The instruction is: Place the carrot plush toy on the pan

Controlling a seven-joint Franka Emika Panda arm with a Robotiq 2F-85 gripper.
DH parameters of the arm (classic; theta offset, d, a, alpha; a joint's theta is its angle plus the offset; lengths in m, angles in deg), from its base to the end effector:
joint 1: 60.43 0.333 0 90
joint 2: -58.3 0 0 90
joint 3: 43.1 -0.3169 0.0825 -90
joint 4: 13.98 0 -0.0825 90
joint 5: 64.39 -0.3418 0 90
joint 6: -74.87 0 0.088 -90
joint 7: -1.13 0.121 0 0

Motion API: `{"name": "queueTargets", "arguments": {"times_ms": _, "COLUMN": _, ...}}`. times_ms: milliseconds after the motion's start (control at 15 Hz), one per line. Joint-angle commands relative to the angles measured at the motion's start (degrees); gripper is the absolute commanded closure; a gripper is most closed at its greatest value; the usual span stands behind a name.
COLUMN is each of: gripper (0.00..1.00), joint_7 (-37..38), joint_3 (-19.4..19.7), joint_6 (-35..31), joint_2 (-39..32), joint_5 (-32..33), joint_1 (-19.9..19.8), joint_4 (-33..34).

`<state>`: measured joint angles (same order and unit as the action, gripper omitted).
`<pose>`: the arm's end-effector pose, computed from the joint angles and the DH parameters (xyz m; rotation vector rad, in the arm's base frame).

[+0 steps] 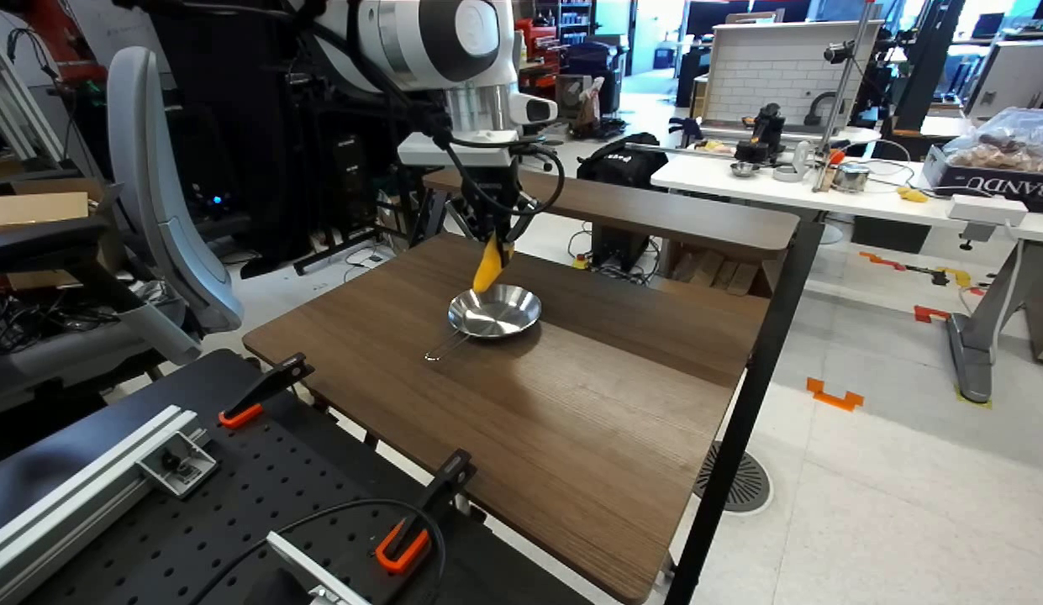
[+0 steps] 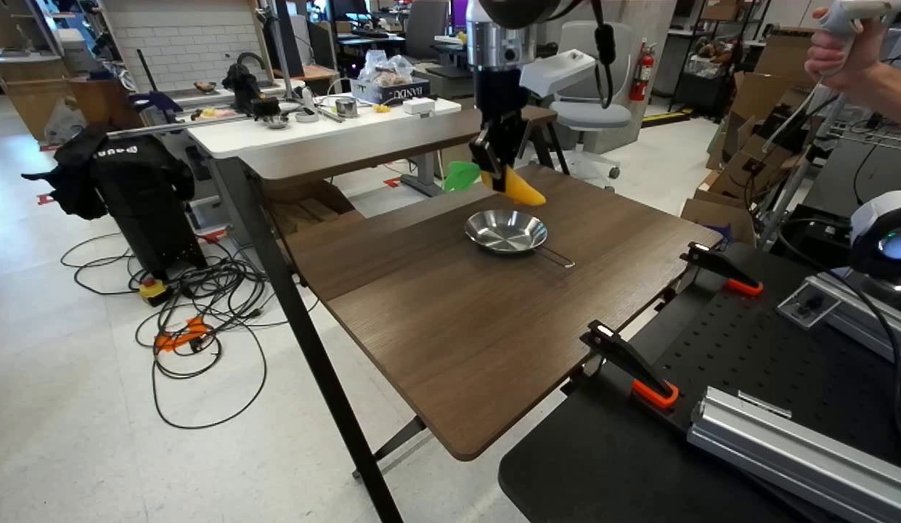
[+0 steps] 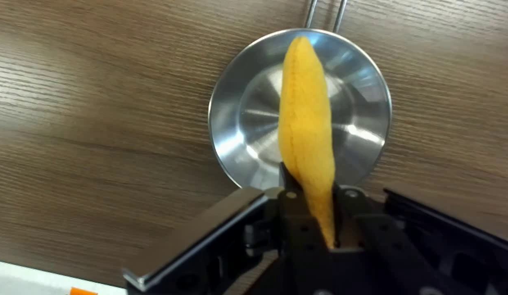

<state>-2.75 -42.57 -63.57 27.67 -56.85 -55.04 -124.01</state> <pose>0.5943 0.0489 0.2274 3.0261 0.3863 -0.0581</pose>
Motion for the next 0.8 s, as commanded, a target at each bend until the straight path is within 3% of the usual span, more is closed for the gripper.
{"name": "queueTargets", "arguments": {"times_ms": 0, "gripper": 0.62, "joint_7": 1.4, "joint_3": -0.1, "joint_6": -0.5, "joint_2": 1.0, "joint_5": 1.2, "joint_1": 0.1, "joint_4": -1.8}}
{"name": "queueTargets", "arguments": {"times_ms": 533, "gripper": 0.04, "joint_7": 1.4, "joint_3": -0.2, "joint_6": -0.6, "joint_2": 3.1, "joint_5": 1.1, "joint_1": 0.0, "joint_4": -4.3}}
{"name": "queueTargets", "arguments": {"times_ms": 733, "gripper": 0.00, "joint_7": 1.2, "joint_3": -0.3, "joint_6": -0.6, "joint_2": 5.3, "joint_5": 1.0, "joint_1": -0.1, "joint_4": -5.8}}
